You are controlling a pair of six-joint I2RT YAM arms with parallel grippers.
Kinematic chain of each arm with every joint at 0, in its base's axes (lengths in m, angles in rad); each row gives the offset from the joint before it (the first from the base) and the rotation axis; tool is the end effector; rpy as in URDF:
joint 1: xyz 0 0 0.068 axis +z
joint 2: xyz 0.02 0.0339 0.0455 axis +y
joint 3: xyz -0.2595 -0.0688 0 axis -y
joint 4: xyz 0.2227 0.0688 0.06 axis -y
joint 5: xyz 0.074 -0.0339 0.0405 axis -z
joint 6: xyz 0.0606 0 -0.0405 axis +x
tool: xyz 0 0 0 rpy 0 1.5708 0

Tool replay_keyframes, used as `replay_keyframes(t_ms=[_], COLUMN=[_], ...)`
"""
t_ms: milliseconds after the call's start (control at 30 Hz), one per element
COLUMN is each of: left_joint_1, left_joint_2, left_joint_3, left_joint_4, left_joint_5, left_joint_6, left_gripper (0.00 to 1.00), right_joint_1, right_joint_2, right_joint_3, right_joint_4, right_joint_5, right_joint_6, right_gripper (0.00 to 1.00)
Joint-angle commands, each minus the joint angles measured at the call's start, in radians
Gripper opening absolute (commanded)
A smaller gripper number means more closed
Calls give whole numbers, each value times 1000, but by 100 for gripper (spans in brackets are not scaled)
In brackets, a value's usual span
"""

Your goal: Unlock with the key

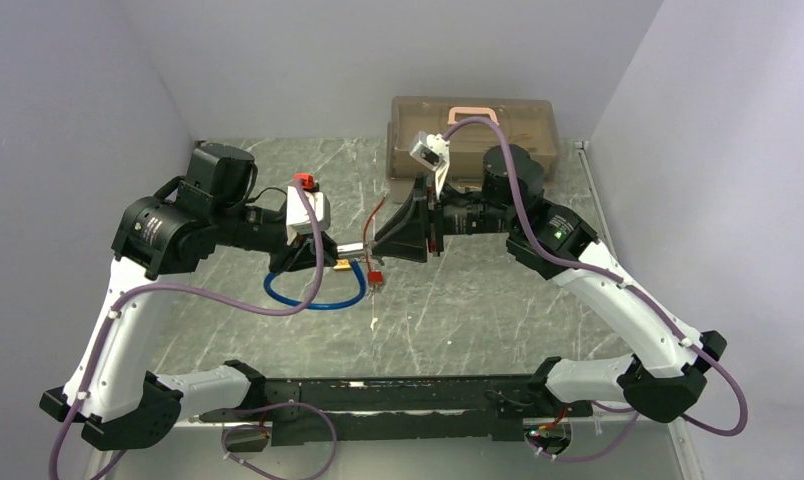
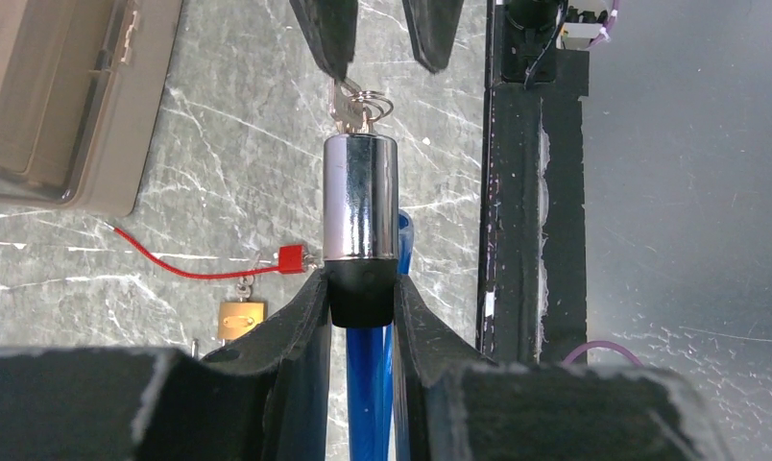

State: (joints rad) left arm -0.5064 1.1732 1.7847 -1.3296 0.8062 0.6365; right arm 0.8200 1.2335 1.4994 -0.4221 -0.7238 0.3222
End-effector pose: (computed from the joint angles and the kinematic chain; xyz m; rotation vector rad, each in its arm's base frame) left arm 0.1141 -0.1133 0.4534 1.4891 1.5581 -0.8380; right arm 0.1420 0.2110 0.4562 -1.0234 1.6255 1.4266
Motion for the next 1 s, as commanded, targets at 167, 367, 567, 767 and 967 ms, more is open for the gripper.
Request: replay_keyframes(t_ms=[167,367,567,767,967], left_joint_1=[-2,-2,-2,-2,-3], left_joint_2=[-19,-23,-23,-23,-22], left_joint_3=[48,56,62,68,67], left_joint_4=[23,23,24,24,32], left_joint_5=[56,53,51,47,42], left_joint_6=[18,12,9,9,3], left_gripper=[0,0,0,0,0], right_joint_1=[-28,-30,-30,-31,-31], right_joint_2=[-29,-12,15,12,23], right_joint_3=[89,64,24,-25,-27], right_joint_4=[-37,2,46,87,123], right_joint_5=[71,25,-19,-38,-59], right_joint_6=[-45,-10,31,56,101], right_gripper=[44,45,41,33,3])
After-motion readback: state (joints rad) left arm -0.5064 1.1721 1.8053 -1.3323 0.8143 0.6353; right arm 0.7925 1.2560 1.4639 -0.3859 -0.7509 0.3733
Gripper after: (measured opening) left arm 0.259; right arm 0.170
